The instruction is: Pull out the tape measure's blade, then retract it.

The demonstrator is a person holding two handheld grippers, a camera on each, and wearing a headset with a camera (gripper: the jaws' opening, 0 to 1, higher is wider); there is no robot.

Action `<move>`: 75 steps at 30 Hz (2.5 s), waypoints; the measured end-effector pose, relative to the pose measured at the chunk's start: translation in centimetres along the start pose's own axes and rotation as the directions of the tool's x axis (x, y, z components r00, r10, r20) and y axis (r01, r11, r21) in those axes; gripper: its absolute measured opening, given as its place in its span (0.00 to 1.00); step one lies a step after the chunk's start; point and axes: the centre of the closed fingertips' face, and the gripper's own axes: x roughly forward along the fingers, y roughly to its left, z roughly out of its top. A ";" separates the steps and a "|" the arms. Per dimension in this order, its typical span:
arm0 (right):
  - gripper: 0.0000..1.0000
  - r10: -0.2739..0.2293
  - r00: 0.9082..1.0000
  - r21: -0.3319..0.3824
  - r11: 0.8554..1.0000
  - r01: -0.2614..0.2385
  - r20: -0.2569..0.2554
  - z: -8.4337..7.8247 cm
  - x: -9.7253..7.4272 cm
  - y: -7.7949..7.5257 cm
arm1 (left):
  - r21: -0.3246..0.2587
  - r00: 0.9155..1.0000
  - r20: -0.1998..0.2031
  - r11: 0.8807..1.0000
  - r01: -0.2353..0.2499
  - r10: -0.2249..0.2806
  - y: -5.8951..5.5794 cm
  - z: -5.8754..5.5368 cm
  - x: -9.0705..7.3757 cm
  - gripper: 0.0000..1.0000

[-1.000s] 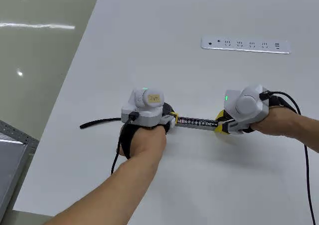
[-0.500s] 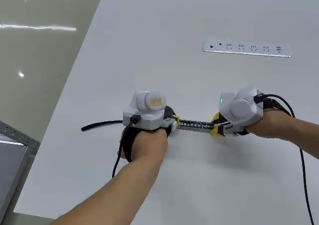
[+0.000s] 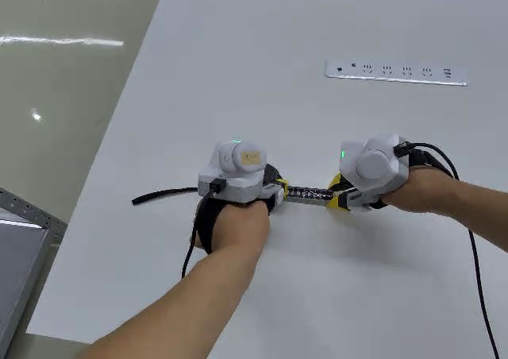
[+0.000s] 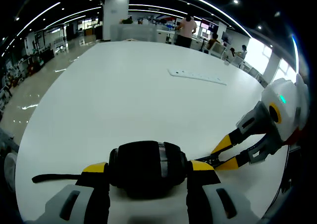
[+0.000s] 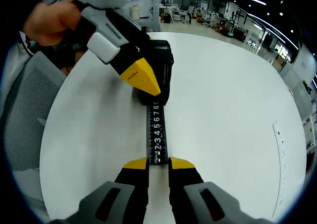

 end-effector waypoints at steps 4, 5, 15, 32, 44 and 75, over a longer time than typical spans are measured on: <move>0.15 0.006 1.000 -0.010 1.000 -0.006 0.004 0.6 0.3 0.2 | 0.001 1.000 -0.001 1.000 0.000 0.000 0.0 0.0 0.0 0.59; 0.15 0.007 1.000 -0.011 1.000 -0.007 0.004 0.7 0.3 0.3 | 0.001 1.000 -0.001 1.000 0.001 -0.001 0.0 0.0 0.0 0.59; 0.14 0.014 1.000 -0.015 1.000 -0.013 0.020 1.4 0.8 0.0 | 0.001 1.000 -0.001 1.000 0.000 0.000 0.0 0.0 0.0 0.59; 0.14 0.021 0.999 -0.005 1.000 -0.021 0.038 2.9 1.7 0.3 | -0.001 1.000 -0.001 1.000 0.001 -0.001 0.0 0.0 0.0 0.59; 0.14 0.026 0.999 -0.005 1.000 -0.026 0.045 3.6 2.0 0.2 | -0.003 1.000 0.000 1.000 0.004 -0.004 -0.1 0.0 -0.1 0.59; 0.14 0.037 0.998 -0.011 0.999 -0.036 0.057 4.8 3.0 0.1 | -0.014 1.000 0.000 1.000 0.014 -0.014 0.1 0.0 0.0 0.59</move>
